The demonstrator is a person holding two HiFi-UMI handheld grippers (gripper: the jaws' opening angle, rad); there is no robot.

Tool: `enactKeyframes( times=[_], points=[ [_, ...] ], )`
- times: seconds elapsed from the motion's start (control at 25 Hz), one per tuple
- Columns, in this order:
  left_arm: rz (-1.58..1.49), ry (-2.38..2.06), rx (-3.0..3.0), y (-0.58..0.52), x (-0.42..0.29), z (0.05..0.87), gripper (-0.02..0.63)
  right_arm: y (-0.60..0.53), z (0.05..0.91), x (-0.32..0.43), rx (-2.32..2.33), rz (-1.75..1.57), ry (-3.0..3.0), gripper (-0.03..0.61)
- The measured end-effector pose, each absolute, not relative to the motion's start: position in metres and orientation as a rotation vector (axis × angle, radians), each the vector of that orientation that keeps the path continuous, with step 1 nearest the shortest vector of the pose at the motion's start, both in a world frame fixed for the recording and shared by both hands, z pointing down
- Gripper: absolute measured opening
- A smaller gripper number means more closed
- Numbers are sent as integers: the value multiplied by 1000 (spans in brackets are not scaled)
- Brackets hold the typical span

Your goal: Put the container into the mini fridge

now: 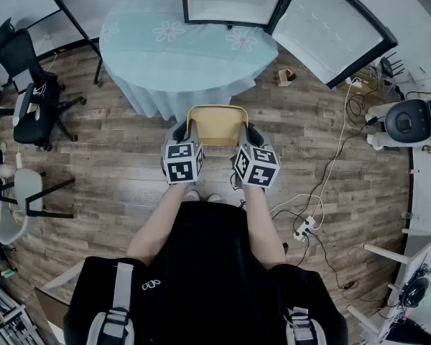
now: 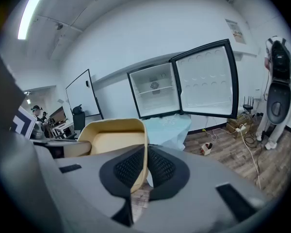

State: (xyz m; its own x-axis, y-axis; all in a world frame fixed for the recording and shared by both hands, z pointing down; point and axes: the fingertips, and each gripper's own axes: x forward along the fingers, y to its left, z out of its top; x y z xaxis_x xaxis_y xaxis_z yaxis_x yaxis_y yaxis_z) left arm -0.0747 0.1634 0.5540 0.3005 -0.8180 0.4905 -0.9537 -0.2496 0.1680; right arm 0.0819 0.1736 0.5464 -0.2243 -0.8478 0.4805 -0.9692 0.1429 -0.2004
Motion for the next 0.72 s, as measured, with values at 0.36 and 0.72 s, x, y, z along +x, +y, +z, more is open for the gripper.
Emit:
enactKeyframes(
  times=[0.36, 0.72],
  points=[
    [415, -1591, 2143, 168, -71, 550, 9, 177, 544, 86, 1769, 690, -2187, 20],
    [391, -1606, 2157, 178, -52, 540, 8, 188, 534, 105, 1790, 667, -2205, 23]
  ],
)
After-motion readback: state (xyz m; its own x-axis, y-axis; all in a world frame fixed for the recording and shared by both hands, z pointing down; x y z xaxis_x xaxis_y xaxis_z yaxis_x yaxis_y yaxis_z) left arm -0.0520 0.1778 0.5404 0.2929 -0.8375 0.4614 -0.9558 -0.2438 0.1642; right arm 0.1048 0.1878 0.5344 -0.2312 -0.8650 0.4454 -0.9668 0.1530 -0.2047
